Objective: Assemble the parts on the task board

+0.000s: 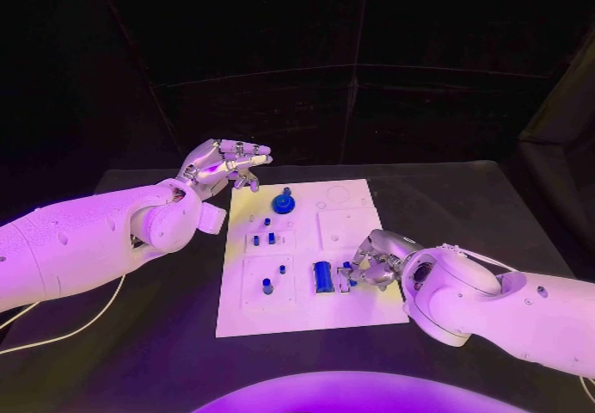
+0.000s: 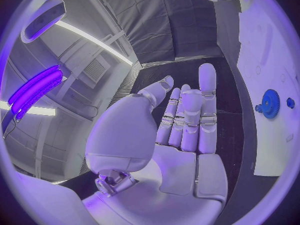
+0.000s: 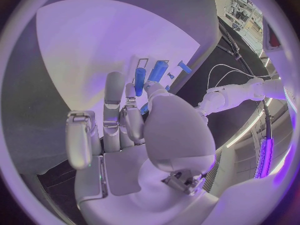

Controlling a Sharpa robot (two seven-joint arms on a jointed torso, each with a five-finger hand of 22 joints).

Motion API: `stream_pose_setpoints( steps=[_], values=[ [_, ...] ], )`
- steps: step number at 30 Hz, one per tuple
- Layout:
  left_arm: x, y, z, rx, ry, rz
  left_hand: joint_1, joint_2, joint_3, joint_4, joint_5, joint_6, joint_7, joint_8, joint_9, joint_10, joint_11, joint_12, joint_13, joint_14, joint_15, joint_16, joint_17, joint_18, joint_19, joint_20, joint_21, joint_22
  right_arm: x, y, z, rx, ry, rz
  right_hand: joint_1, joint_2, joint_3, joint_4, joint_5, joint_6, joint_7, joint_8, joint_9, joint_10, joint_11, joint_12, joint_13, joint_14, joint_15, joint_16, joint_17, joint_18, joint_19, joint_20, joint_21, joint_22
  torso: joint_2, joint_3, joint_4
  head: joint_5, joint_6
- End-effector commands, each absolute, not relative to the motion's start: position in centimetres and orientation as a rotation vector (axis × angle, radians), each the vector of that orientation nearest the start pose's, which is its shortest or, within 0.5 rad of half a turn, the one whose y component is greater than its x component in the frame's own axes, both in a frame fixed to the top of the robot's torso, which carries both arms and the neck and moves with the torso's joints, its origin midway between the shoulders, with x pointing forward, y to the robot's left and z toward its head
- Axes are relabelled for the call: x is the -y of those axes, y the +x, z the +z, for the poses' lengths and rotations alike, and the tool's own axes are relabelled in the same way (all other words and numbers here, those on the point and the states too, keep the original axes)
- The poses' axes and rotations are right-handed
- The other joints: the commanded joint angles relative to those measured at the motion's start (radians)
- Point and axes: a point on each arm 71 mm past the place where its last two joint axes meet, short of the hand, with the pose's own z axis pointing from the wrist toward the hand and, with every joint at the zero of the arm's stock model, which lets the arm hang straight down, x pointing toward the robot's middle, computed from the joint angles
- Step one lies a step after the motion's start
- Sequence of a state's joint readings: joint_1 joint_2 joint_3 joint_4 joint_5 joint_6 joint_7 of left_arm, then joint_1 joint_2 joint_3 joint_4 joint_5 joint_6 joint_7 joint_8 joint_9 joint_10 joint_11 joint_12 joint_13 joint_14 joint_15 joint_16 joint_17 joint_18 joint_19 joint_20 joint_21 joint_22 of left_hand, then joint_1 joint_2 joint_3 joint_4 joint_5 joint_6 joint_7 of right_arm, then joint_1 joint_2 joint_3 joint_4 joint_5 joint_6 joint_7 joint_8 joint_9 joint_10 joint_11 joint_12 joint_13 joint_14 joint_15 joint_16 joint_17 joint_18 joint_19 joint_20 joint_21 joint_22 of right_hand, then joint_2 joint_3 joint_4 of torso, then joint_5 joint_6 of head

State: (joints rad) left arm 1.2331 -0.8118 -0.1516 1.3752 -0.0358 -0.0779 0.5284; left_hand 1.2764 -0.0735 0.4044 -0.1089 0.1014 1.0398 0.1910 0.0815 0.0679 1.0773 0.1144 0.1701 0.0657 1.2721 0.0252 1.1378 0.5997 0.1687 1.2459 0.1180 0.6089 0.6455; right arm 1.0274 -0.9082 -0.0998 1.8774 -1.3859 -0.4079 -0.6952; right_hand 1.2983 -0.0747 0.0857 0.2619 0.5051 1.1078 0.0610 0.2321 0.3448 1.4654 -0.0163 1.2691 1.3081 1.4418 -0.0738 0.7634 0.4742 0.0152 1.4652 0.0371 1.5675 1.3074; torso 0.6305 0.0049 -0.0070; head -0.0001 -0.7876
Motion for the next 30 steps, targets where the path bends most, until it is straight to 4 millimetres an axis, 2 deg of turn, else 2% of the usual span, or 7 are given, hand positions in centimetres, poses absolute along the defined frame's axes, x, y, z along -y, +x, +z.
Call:
stream_pose_setpoints(
  steps=[1,11,30],
  values=[
    [-22.64,50.18,-19.83,-1.456,-0.964,-1.691,0.004,0.003,-0.002,-0.004,-0.003,-0.006,-0.002,0.003,0.0,-0.006,0.003,0.004,0.001,-0.004,0.0,0.0,-0.001,0.014,0.002,0.003,-0.005,-0.001,16.74,37.32,-25.75,-2.052,0.284,0.412,-0.008,-0.002,-0.003,0.006,-0.008,0.009,-0.001,-0.003,0.0,0.01,0.0,0.005,0.072,0.005,-0.005,-0.004,0.001,-0.015,0.106,-0.006,0.003,0.263,0.0,0.0004,-0.0009,0.001,0.001],
    [-22.6,50.15,-19.84,-1.459,-0.965,-1.692,0.004,0.004,-0.002,-0.005,-0.003,-0.006,-0.002,0.003,0.0,-0.007,0.003,0.005,0.001,-0.004,0.0,0.001,-0.002,0.014,0.002,0.003,-0.006,-0.002,15.97,37.42,-26.02,-2.078,0.261,0.403,-0.012,0.001,-0.007,0.007,-0.015,0.02,-0.005,0.001,0.005,0.013,-0.004,0.01,0.075,0.005,-0.007,-0.004,0.001,-0.015,0.106,-0.007,0.003,0.263,-0.001,0.0001,-0.0016,0.001,-0.006],
    [-22.63,50.08,-19.84,-1.465,-0.968,-1.691,0.004,0.004,-0.002,-0.005,-0.003,-0.006,-0.002,0.003,0.0,-0.007,0.003,0.005,0.001,-0.004,0.0,0.001,-0.002,0.014,0.002,0.003,-0.006,-0.002,15.83,37.7,-26.27,-2.088,0.203,0.354,-0.021,-0.001,-0.017,0.011,-0.024,0.023,-0.006,0.002,0.009,0.012,-0.005,0.007,0.074,0.005,-0.009,-0.004,0.001,-0.015,0.106,-0.009,0.003,0.263,-0.001,0.0001,-0.0018,0.006,-0.013]
  ],
)
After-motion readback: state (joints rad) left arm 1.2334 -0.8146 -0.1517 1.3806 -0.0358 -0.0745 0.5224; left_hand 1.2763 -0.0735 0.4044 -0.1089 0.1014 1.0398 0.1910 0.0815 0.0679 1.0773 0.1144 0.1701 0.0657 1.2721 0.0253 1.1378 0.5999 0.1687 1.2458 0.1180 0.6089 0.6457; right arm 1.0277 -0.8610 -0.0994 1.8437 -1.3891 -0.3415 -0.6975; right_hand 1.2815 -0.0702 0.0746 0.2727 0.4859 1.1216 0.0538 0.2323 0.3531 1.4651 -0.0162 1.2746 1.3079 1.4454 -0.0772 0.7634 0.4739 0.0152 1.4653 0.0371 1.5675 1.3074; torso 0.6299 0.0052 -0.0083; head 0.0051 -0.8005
